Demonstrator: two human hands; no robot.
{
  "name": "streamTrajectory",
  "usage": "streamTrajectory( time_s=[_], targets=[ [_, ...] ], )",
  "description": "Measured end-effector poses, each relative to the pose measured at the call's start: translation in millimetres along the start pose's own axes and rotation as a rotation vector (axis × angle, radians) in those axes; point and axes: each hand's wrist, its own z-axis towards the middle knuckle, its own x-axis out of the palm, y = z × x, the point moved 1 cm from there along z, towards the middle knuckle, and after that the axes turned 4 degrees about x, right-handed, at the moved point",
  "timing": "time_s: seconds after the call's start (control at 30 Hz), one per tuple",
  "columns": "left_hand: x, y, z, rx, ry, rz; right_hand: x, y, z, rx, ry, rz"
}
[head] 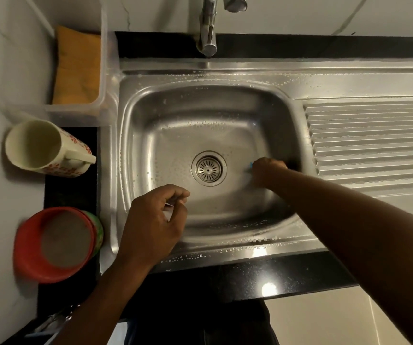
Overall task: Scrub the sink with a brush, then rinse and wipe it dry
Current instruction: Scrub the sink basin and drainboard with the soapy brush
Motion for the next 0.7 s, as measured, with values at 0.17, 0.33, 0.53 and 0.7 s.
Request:
streamTrajectory(
  time_s=[0.17,0.33,0.53,0.7],
  targets=[
    [-4.1,-7.1,-11.1,0.007,-0.023,-0.002,34.2,6.5,-8.9,-0.107,0.232,-0.072],
    [-12.2,-15.4,-29.4,0.033,-0.06,-0.002,43.5,7.7,-23.5,-0.183,0.255,-0.033],
    [-31.8,-21.3,-55.6,0.046,-0.096,-0.008,-2.5,18.8,-101.1,-0.274,-0.089,0.352],
    [-58.6,-23.4,-81.1,0.043,-0.172,-0.046,-17.3,27.3,-174.4,-0.387,-0.336,0.602]
  ],
)
